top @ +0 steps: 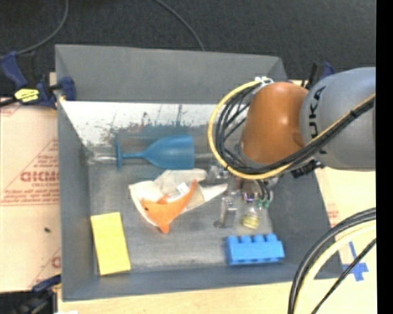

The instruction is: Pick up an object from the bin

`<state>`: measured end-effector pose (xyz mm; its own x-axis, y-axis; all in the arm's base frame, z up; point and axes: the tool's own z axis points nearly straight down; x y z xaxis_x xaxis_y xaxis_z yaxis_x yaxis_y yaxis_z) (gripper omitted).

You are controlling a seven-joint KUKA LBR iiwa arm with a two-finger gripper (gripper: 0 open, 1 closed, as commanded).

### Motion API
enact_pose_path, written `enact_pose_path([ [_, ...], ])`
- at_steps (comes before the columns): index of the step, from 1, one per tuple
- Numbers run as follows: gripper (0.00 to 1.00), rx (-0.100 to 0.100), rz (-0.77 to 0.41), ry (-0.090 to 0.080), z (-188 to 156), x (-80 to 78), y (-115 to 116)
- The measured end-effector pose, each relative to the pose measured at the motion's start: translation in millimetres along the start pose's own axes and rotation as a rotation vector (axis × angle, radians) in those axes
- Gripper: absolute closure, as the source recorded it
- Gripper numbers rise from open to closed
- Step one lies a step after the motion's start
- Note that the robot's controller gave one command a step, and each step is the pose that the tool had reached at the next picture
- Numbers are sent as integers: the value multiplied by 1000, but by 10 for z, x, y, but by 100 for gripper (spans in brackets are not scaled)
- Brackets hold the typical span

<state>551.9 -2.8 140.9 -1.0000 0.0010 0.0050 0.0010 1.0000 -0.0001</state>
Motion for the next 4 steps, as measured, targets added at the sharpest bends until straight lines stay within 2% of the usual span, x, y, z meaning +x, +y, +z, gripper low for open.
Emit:
enact_pose_path([
  [1,0,0,0,-8,-45,-20,0],
  [2,0,4,-320,-15,628,-618,253],
  [3,0,6,-442,-25,620,-663,236],
  [4,0,4,-321,-25,573,-653,243],
])
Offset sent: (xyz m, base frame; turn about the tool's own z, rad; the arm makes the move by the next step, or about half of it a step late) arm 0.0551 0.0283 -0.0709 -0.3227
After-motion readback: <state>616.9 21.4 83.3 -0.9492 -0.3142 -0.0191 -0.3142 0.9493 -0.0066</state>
